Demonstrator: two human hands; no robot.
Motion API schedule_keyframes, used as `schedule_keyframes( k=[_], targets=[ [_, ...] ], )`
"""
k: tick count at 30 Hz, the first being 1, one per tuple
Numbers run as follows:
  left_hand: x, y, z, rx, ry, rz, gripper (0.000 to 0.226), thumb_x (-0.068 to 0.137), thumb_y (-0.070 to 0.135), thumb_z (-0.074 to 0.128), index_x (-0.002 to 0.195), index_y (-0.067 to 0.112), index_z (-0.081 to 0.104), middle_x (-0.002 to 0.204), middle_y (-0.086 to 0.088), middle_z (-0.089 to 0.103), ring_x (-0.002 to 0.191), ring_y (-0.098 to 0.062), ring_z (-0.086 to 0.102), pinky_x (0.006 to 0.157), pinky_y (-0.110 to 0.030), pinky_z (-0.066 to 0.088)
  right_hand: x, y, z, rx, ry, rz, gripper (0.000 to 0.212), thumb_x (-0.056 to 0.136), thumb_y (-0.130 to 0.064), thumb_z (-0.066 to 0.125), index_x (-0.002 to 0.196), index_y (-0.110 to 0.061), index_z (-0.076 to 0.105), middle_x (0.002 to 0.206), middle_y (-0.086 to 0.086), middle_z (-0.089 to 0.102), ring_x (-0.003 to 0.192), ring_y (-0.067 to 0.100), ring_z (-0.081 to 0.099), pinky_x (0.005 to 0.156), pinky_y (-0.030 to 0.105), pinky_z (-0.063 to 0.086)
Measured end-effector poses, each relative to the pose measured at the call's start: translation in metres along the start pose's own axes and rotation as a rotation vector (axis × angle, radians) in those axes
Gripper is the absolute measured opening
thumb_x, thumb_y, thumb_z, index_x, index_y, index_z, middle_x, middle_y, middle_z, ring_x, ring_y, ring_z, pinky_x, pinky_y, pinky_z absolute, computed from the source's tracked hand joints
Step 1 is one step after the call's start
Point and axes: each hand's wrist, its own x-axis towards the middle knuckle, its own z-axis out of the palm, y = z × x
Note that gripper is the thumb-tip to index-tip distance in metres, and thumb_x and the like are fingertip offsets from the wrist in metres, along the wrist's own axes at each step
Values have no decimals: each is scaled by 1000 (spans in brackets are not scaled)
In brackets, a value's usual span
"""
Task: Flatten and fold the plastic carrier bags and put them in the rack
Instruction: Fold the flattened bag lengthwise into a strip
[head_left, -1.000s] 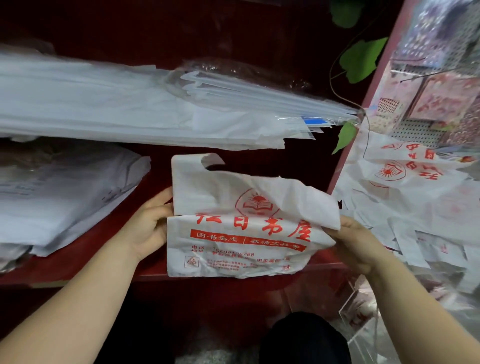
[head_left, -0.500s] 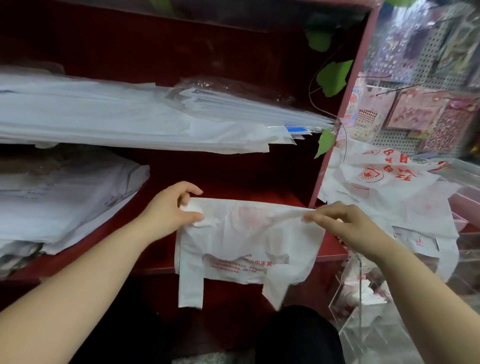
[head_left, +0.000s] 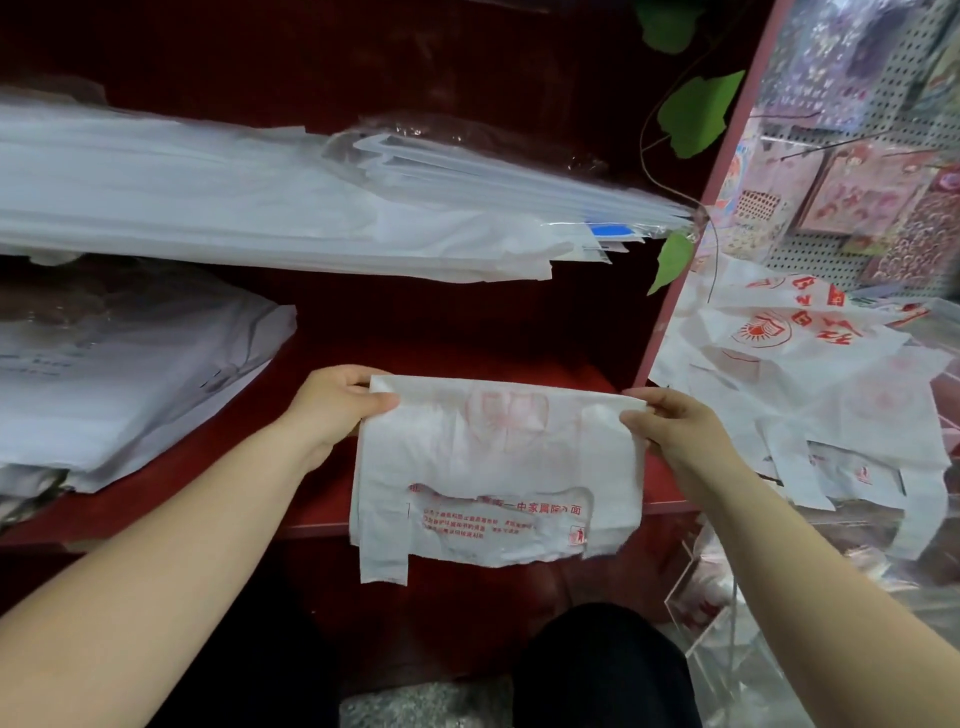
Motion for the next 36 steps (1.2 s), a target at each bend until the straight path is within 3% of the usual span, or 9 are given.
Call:
schedule_keyframes(
  k=[3,6,13,17,22,26,30,33,36],
  targets=[
    [16,-10,3,-3,38,-31,8,86,4,60,84,10,63,72,-1,65,56,-6,62,49,-13,49,16,6,11,-37,0,-1,17,84,2,58,73,-11,60,67,3,55,45,-3,52,45,8,41],
    [31,-18,7,-26,64,-41,14,88,11,58,75,12,61,53,7,63,45,-1,58,43,-11,44,33,17,17,-145,17,5,19,85,-9,61,68,-4,57,59,1,47,44,4,39,39,8,31],
    [62,-29,14,191,244,-139,40,94,39,45,73,5,54,81,-12,56,84,-24,54,73,-31,40,62,33,40,-257,122,15,54,89,-22,57,48,-15,22,35,-10,21,29,8,20,33,13,18],
    [71,-33,16,242,184,-93,41,91,38,51,117,8,56,114,-13,59,106,-25,55,87,-30,42,74,41,53,-368,174,48,58,91,-23,54,46,-16,19,39,-6,18,39,10,19,43,23,19],
    [76,-39,10,126,-45,-50,17,81,3,65,81,19,63,83,1,62,74,-9,58,66,-17,46,86,49,56,-475,192,99,57,94,-32,48,47,-13,21,50,2,22,48,18,21,51,31,19],
    [81,-45,9,146,19,-47,13,82,7,65,72,16,64,76,1,63,70,-9,58,65,-18,45,87,48,59,-396,0,121,50,92,-36,48,56,-1,43,55,3,38,53,16,37,54,26,30],
    [86,-50,7,130,14,-78,13,86,17,61,74,12,63,77,-3,63,71,-13,58,68,-23,44,86,45,53,-311,-156,147,26,88,-17,59,65,-5,56,58,0,58,56,13,55,49,17,40],
    [93,-51,6,208,15,-107,28,88,26,58,78,1,61,78,-12,61,74,-21,56,71,-27,41,92,52,53,-369,-77,139,40,84,-21,65,53,-11,41,57,6,44,53,19,39,53,25,32],
    [100,-50,7,399,92,-86,40,88,34,57,63,4,50,62,-10,46,60,-21,44,61,-27,32,95,57,63,-512,24,93,57,82,-30,65,46,-17,24,37,-10,29,47,17,27,60,26,25]
  ],
)
